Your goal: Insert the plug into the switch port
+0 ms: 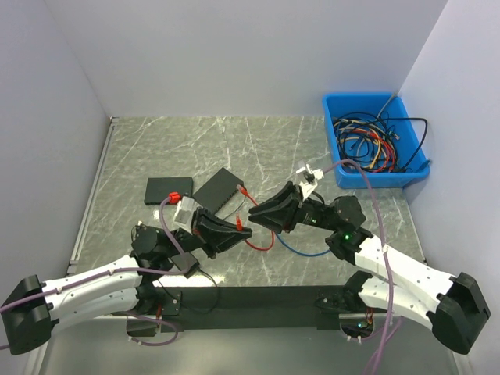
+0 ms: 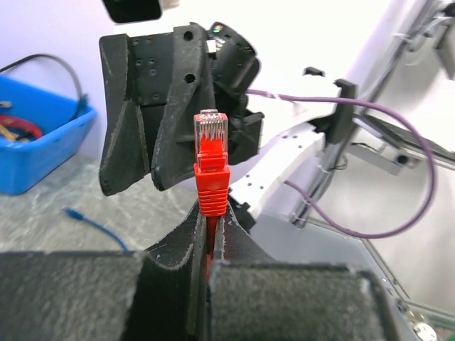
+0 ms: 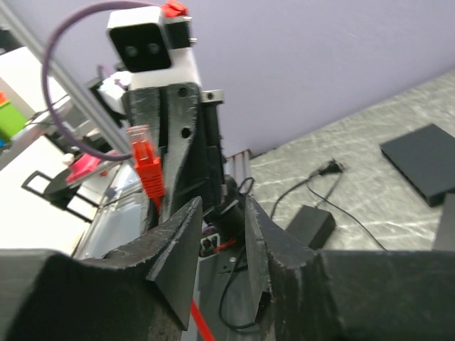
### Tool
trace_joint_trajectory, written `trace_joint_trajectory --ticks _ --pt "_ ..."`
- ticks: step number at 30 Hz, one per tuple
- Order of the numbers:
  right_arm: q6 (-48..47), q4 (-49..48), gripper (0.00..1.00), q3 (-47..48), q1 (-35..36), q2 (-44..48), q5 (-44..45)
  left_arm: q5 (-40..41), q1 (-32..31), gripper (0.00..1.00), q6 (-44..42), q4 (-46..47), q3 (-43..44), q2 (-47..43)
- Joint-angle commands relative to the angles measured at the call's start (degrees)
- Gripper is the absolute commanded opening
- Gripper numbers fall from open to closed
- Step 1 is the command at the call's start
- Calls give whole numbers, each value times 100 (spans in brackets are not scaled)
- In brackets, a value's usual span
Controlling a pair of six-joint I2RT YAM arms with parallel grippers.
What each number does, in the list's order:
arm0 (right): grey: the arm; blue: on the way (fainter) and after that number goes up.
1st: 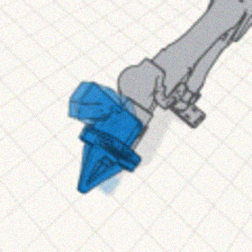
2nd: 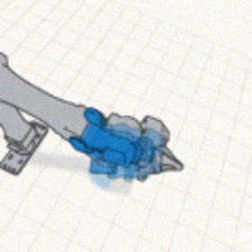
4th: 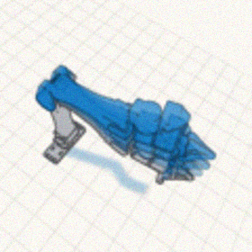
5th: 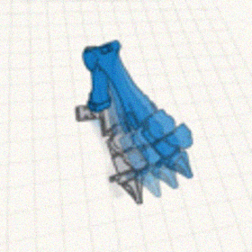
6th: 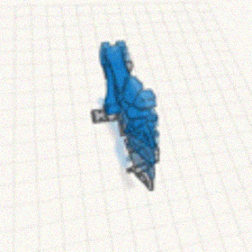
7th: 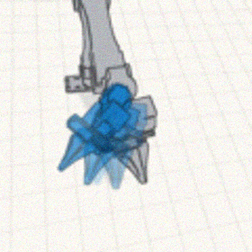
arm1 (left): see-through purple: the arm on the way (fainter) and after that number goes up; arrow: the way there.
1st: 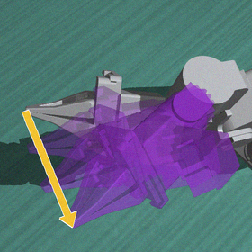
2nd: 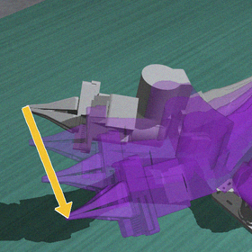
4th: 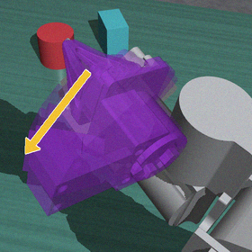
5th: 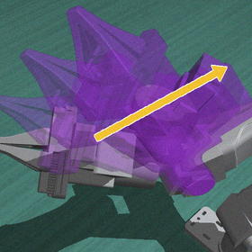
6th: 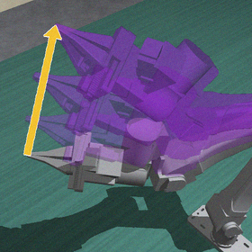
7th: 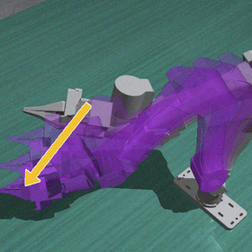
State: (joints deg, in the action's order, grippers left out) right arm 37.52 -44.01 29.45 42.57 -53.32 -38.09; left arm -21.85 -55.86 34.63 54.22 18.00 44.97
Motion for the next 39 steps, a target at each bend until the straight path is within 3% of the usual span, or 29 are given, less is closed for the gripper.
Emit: trace_joint_trajectory --ticks 1,8,19,39 --pt "107 -468 36 131 67 243 -278 -512 4 1 158 598 19 -76" --pt "-95 -118 31 306 331 665 -305 -1110 4 1 447 1091 28 -138" --pt "-754 551 31 649 1324 779 143 -1998 4 1 878 1654 72 -322" --pt "-1352 920 35 1256 2080 155 811 -1569 -4 1 448 898 230 -252"
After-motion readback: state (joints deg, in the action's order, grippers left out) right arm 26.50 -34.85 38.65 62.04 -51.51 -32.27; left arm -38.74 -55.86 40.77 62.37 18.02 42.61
